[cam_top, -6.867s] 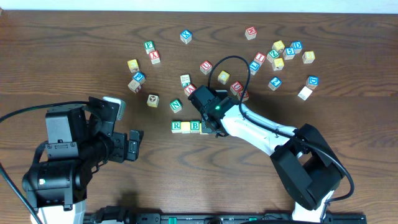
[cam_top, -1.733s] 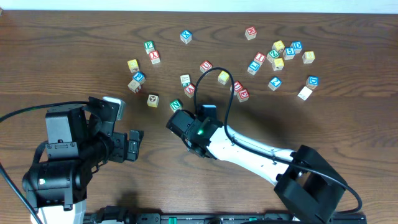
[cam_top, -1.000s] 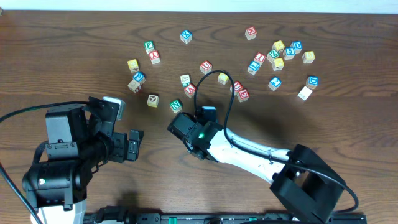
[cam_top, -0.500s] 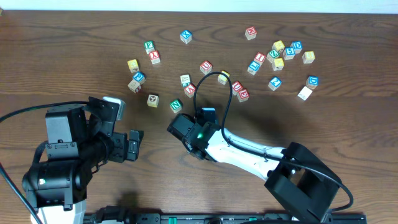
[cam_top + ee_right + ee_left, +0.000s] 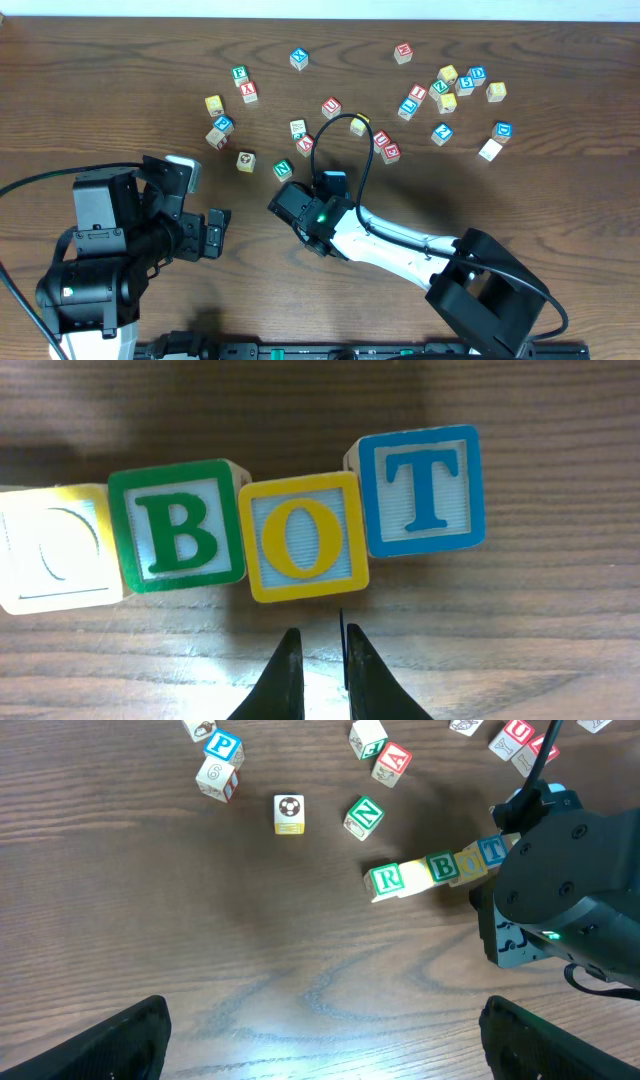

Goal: Spell out ROBOT

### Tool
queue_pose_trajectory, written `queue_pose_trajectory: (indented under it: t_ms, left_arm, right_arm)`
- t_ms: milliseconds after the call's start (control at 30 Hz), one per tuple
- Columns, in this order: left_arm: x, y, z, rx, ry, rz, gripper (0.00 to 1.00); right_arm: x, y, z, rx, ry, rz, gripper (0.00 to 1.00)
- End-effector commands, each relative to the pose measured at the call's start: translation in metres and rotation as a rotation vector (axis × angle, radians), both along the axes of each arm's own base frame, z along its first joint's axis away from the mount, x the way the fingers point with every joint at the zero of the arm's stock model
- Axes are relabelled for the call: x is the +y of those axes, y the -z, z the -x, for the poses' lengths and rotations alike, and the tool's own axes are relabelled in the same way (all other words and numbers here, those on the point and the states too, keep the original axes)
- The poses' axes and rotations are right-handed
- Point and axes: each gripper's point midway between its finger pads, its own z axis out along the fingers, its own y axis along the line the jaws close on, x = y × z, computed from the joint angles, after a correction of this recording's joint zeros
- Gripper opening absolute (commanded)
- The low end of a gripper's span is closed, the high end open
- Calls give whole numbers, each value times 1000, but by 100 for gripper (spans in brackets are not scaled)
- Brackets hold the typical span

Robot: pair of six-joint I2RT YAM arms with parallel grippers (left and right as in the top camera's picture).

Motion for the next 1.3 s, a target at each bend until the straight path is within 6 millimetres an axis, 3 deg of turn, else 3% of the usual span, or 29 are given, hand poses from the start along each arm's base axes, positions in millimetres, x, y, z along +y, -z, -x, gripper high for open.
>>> queue_pose_trajectory:
  t_ms: [0, 1267]
  left_arm:
    - [-1, -3, 0, -9, 9, 4, 97]
    - [-1, -3, 0, -9, 9, 4, 97]
  right_arm:
    - [-5, 2, -3, -32, 8, 34, 9]
    - [-5, 6, -17, -77, -3, 52, 11]
